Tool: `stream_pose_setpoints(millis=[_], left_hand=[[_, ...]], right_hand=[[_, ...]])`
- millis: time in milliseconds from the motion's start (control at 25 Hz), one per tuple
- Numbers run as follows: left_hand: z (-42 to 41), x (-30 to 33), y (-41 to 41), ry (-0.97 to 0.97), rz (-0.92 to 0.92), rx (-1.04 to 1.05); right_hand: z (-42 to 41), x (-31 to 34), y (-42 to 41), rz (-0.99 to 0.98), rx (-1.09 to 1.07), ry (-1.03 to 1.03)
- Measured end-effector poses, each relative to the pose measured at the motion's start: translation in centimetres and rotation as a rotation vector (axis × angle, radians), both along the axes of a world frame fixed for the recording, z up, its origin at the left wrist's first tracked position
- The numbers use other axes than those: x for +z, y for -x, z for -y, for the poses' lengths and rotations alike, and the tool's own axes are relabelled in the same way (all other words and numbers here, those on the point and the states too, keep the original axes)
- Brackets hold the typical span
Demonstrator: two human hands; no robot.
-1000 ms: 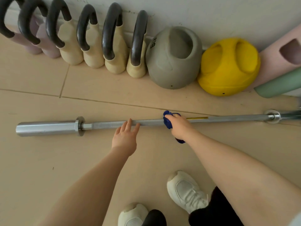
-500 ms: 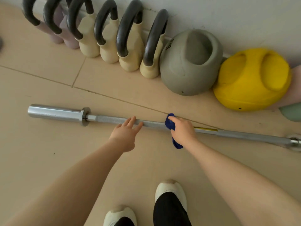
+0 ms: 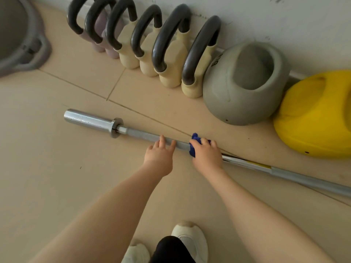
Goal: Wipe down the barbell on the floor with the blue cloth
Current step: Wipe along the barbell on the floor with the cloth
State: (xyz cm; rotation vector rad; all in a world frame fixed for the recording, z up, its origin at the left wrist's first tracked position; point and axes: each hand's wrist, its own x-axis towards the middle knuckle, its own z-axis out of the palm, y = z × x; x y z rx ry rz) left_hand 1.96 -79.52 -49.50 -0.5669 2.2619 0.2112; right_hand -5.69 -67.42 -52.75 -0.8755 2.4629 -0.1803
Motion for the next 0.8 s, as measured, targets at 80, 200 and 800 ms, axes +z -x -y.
stream_pose_setpoints(millis=[80, 200, 800], left_hand=[[0.7, 0.6, 0.2, -0.021, 0.036, -0.007], [0.7, 1.0, 0.2, 0.016, 0.041, -0.031], [1.7, -1.7, 0.0, 0.101, -0.115, -0.145]], right_hand=[[-2.5, 0.3, 2.0, 0.012, 0.046, -0.058], [-4.3, 0.6, 3.9, -0.024, -0.157, -0.234], [0.5, 0.4, -1.0, 0.026, -0.367, 0.038]])
